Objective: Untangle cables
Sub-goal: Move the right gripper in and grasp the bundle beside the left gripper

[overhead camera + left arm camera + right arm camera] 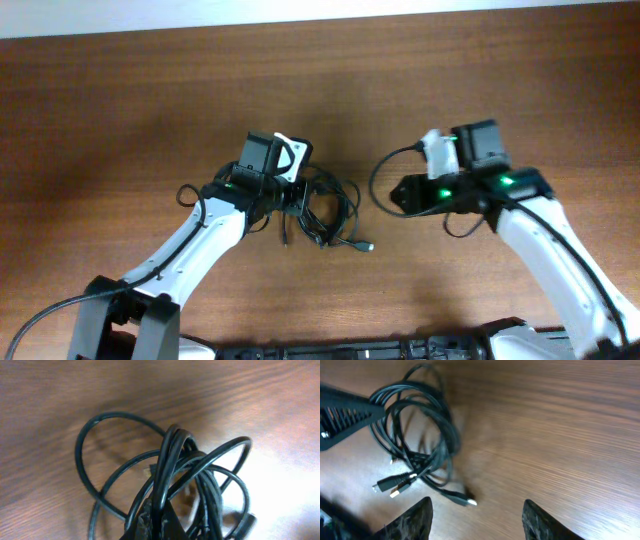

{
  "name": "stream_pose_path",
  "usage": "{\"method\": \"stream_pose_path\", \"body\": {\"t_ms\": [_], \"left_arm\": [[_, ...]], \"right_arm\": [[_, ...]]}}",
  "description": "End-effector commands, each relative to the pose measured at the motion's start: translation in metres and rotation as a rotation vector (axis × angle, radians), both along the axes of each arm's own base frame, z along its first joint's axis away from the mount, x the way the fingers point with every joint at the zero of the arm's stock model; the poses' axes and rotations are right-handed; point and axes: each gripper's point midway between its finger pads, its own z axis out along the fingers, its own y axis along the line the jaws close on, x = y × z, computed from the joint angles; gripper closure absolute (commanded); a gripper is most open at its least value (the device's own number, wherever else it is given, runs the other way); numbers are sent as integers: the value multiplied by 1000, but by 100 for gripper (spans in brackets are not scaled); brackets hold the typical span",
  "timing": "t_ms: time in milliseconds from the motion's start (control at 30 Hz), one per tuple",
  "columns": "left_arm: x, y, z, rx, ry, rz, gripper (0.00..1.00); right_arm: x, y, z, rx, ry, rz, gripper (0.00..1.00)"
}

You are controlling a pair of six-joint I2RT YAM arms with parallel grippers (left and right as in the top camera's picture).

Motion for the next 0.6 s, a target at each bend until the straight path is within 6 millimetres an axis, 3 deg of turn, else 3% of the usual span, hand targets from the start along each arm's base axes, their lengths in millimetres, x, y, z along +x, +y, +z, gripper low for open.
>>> {"method": "stream_pose_path", "body": {"t_ms": [0,100,167,200,233,300,367,467,567], "left_arm": [[-9,-31,27,-185,8,-116,100],[-10,-41,37,-251,-9,-158,100],[-9,-41,38,-251,-11,-158,100],[-9,-41,38,-251,-11,-158,100],[-9,-41,37,-250,-12,-158,100],[-6,-38,35,-229,-20,-142,100],[3,-27,32,-195,-36,-98,100],[26,13,28,-161,-45,28,100],[32,38,24,-160,-8,113,100]], "right_arm": [[-5,34,-26,13,62,135,43],[-22,58,-64,-20,169,225,51],[-28,63,-75,-33,201,248,74],[-29,64,-77,-36,211,251,91],[-30,63,-78,-37,214,248,96],[-31,55,-78,-67,226,231,96],[-35,34,-75,-121,256,182,96],[-24,-4,-58,-177,232,22,96],[-9,-28,-33,-144,148,-76,96]]}}
